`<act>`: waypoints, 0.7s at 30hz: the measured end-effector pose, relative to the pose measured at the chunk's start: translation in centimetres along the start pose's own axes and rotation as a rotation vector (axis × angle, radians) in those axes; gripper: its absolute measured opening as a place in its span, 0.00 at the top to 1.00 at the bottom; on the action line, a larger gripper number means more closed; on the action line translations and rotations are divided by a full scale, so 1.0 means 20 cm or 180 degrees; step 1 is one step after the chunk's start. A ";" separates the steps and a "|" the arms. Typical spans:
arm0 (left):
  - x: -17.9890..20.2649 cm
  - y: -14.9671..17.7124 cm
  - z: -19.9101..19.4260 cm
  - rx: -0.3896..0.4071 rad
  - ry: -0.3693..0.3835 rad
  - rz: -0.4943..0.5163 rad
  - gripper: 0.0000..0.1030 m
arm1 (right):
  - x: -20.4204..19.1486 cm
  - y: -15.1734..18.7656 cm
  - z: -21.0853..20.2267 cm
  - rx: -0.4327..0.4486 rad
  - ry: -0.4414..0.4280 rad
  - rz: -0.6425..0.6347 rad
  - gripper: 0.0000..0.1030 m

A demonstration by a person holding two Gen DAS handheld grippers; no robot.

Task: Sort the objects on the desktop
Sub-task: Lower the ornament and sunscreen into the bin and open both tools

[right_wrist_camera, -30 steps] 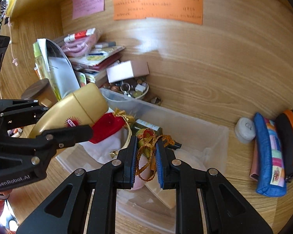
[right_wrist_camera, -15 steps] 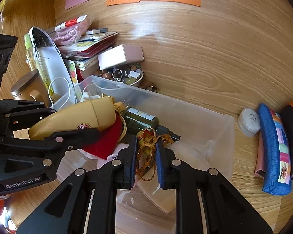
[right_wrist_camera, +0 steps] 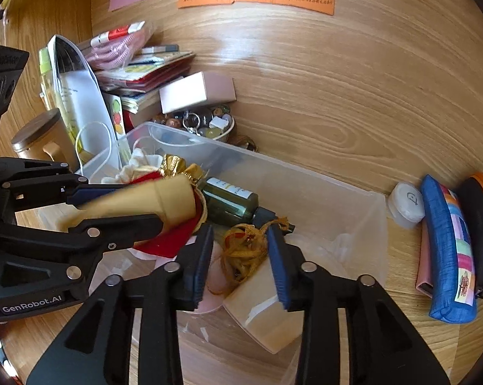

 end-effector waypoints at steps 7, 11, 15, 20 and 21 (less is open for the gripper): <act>-0.02 -0.01 -0.07 0.0127 -0.0107 -0.0065 0.55 | 0.00 0.00 -0.02 0.0062 0.0001 0.0034 0.66; -0.04 -0.01 -0.12 0.0201 -0.0194 -0.0103 0.46 | 0.01 -0.01 -0.05 0.0124 0.0015 0.0063 0.53; -0.03 0.00 -0.17 0.0260 -0.0309 -0.0095 0.41 | 0.03 -0.02 -0.10 0.0184 0.0030 0.0081 0.50; -0.01 0.04 -0.28 0.0373 -0.0439 -0.0119 0.26 | 0.07 -0.04 -0.21 0.0314 0.0111 0.0194 0.41; -0.01 0.04 -0.30 0.0391 -0.0456 -0.0119 0.24 | 0.08 -0.04 -0.24 0.0351 0.0122 0.0216 0.36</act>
Point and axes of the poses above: each gripper's, at about its wrist camera, not at the fingertips, and z roughly the way its jaws point, x to its right, y to its underside, the point moved 6 cm from there along z, roughly the way its jaws point, and after that the axes turned 12 degrees about -x, right-handed, at the moved point
